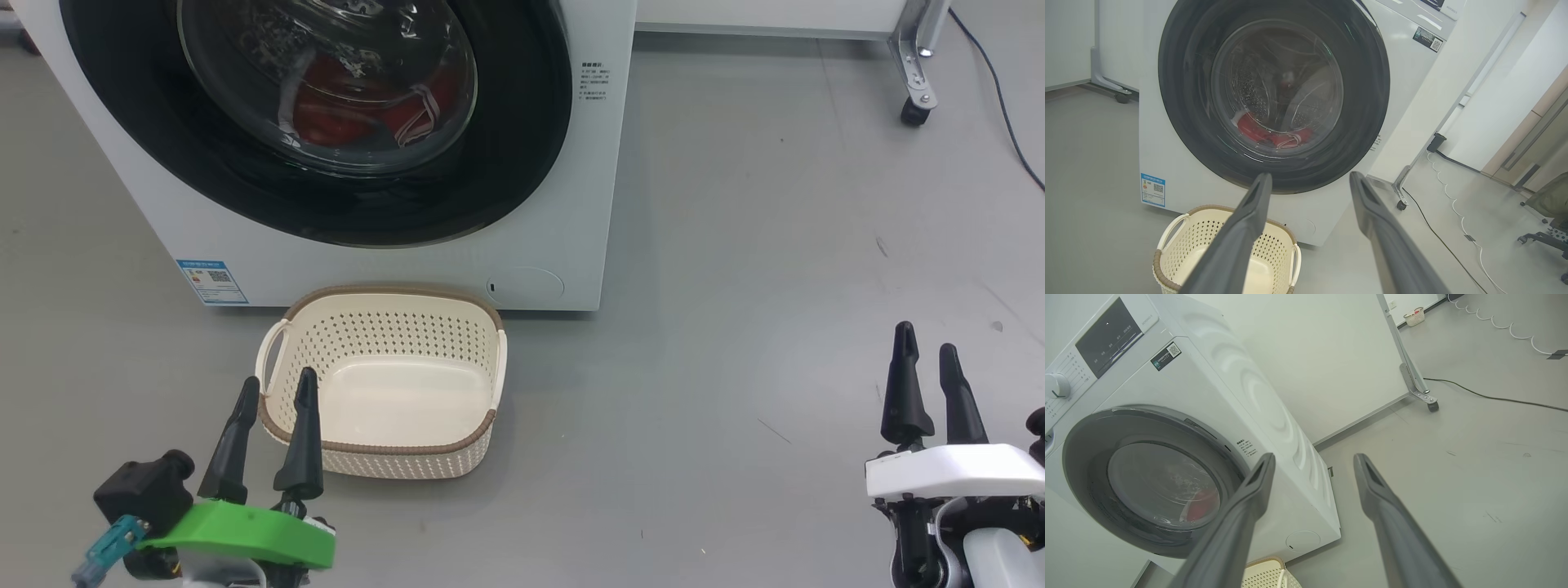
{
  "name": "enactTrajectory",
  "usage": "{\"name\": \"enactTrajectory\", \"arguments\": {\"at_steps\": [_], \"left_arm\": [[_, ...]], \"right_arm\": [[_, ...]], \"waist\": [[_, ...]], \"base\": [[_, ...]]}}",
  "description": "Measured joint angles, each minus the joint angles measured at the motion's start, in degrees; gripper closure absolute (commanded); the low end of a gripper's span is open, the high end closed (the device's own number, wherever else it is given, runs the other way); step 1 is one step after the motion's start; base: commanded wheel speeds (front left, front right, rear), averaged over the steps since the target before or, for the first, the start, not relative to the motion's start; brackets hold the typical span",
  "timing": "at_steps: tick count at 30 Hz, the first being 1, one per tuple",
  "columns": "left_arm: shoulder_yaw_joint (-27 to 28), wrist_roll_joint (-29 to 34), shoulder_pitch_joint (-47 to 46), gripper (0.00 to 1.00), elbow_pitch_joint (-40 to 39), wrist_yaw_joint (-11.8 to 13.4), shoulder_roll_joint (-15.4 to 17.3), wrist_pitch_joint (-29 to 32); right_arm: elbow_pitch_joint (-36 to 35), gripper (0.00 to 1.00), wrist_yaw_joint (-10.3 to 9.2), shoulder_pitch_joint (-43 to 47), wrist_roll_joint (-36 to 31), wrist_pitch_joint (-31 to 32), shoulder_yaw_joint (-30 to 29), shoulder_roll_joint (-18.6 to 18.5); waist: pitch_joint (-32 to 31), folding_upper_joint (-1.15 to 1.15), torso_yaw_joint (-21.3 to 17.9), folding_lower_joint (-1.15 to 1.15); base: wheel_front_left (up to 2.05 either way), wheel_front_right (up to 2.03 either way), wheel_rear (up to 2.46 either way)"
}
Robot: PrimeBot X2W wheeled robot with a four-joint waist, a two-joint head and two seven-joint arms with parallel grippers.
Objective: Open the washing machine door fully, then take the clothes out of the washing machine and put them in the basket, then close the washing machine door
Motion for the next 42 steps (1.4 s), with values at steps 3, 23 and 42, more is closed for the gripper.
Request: {"name": "enactTrajectory", "arguments": {"at_steps": [3, 23, 42], "left_arm": [[-0.26, 2.77, -0.02, 0.0, 0.31, 0.32, -0.03, -0.65], [-3.82, 18.42, -0.91, 0.0, 5.27, 3.38, -0.1, -3.8], [-3.96, 12.44, -2.41, 0.0, 10.32, 3.79, -0.23, -3.8]], "right_arm": [[-0.02, 0.0, -0.01, -0.01, -3.05, -0.58, 0.48, -0.01], [3.63, 0.0, -1.86, 0.01, -18.28, -4.02, 5.1, -1.0], [6.31, 0.0, -2.41, -0.77, -18.83, -4.02, 5.54, -0.85]], "waist": [[0.25, 0.0, 0.13, 0.0], [1.29, 0.0, 0.43, 0.0], [2.11, 0.0, 0.18, 0.0]], "base": [[0.0, 0.0, 0.0], [0.0, 0.0, 0.0], [0.0, 0.0, 0.0]]}}
